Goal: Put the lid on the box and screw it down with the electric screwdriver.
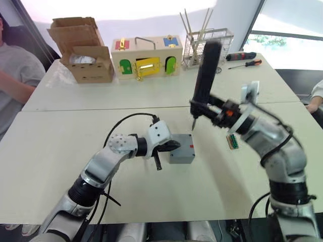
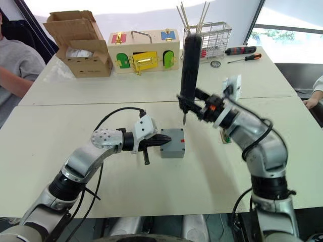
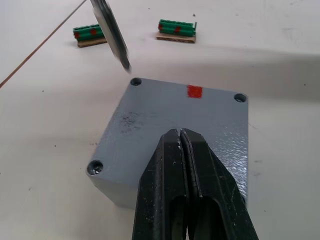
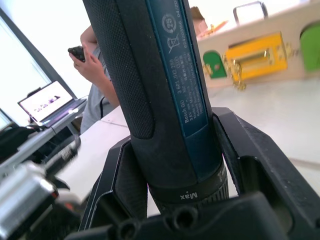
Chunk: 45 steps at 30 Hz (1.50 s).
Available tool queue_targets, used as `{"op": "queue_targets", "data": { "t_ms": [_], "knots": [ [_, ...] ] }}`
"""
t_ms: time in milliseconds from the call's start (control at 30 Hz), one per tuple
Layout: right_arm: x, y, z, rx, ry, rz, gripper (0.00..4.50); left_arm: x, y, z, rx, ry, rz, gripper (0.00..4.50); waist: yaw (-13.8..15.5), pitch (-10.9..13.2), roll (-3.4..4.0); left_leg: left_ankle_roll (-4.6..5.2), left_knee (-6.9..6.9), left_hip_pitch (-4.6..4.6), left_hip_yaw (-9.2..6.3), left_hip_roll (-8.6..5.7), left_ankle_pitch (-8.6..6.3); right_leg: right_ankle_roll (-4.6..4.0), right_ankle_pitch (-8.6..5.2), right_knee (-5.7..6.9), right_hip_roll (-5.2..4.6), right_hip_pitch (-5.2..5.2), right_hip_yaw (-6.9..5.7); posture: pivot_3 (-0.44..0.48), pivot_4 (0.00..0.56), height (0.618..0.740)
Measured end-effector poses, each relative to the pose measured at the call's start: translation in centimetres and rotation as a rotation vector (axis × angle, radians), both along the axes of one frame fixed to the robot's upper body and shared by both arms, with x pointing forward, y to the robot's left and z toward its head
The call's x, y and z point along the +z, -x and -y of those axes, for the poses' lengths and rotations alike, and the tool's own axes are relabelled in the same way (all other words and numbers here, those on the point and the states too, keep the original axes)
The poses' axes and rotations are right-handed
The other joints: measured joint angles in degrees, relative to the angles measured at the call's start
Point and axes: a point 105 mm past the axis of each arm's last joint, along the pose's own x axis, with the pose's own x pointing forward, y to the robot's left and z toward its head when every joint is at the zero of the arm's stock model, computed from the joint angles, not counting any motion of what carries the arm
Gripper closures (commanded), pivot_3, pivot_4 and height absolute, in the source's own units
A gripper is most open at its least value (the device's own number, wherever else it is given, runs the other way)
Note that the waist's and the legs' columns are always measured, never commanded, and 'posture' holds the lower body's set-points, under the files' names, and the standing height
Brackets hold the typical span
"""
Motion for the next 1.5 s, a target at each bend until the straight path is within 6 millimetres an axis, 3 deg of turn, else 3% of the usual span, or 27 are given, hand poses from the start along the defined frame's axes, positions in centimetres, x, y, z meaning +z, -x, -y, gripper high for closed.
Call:
{"op": "queue_targets", "data": {
  "t_ms": [67,133,367,433,567,667,767,900,1100,1500],
  "knots": [
    [2.7,0.5,-0.2,0.023,-0.027,0.069,2.7,0.2,-0.3,0.0,0.017,0.033,-0.013,4.5,0.0,0.0,-0.01,-0.34,-0.05,-0.21,-0.02,0.01,0.2,0.0,0.0,0.01,0.01,-0.24,-0.03,0.0,0.15,0.734],
    [3.7,0.8,-0.1,0.037,-0.06,0.075,2.7,0.4,-0.8,-0.5,0.047,0.052,-0.021,4.5,-0.1,0.0,-0.07,-0.5,-0.08,-0.33,-0.01,0.01,0.29,0.0,0.0,0.01,0.0,-0.37,-0.02,0.0,0.15,0.734],
    [2.0,-1.8,2.3,-0.119,-0.126,-0.118,2.7,2.0,-1.9,-1.6,0.106,0.132,-0.016,4.5,0.1,0.5,-0.24,-0.47,0.05,-0.41,0.05,-0.05,0.29,-0.03,0.04,0.07,-0.06,-0.4,0.04,0.0,0.15,0.734],
    [1.0,-3.0,4.5,-0.24,-0.078,-0.207,2.7,2.9,-2.0,-1.7,0.077,0.119,0.003,4.5,0.5,0.6,-0.21,-0.47,0.1,-0.57,0.07,-0.06,0.31,-0.1,0.08,0.12,-0.06,-0.57,0.04,0.0,0.15,0.734],
    [0.3,-3.9,11.5,-0.542,0.073,-0.312,2.7,4.5,-0.8,-2.2,-0.021,0.072,0.029,4.5,1.1,0.7,-0.09,-0.56,0.39,-1.24,0.06,-0.04,0.38,-0.12,0.1,0.24,-0.03,-1.18,-0.03,0.0,0.15,0.734],
    [0.2,-3.2,13.7,-0.588,0.129,-0.422,2.7,5.3,1.1,-1.1,-0.139,0.052,0.04,4.5,0.8,0.8,0.07,-0.47,0.41,-1.29,0.18,-0.04,0.33,-0.11,0.1,0.08,-0.05,-1.18,0.02,0.0,0.15,0.734],
    [0.0,-1.4,15.7,-0.6,0.253,-0.575,2.7,5.6,4.0,0.8,-0.296,0.043,0.058,4.5,1.0,1.0,0.3,-0.35,0.48,-1.3,0.24,-0.03,0.26,-0.11,0.1,0.06,-0.06,-1.13,0.04,0.0,0.15,0.734],
    [-2.8,0.8,17.5,-0.596,0.404,-0.816,2.7,5.0,5.5,2.2,-0.361,0.05,0.039,4.5,1.0,1.0,0.27,0.01,0.7,-1.27,0.21,0.01,0.05,-0.12,0.11,0.09,-0.01,-0.97,-0.02,0.0,0.15,0.734],
    [-8.3,2.1,20.0,-0.613,0.461,-1.119,2.7,4.2,5.5,2.3,-0.335,0.003,0.067,4.5,0.7,1.1,0.46,0.1,0.85,-1.22,0.32,-0.03,0.08,-0.13,0.26,0.19,-0.03,-0.95,0.06,0.0,0.15,0.734],
    [-10.9,0.9,21.7,-0.637,0.394,-1.266,2.7,3.9,5.2,2.3,-0.271,0.054,0.054,4.5,1.0,1.2,0.59,-0.35,0.83,-1.23,0.31,-0.06,0.33,-0.09,0.28,0.23,-0.02,-1.0,0.06,0.0,0.15,0.734]
  ]
}}
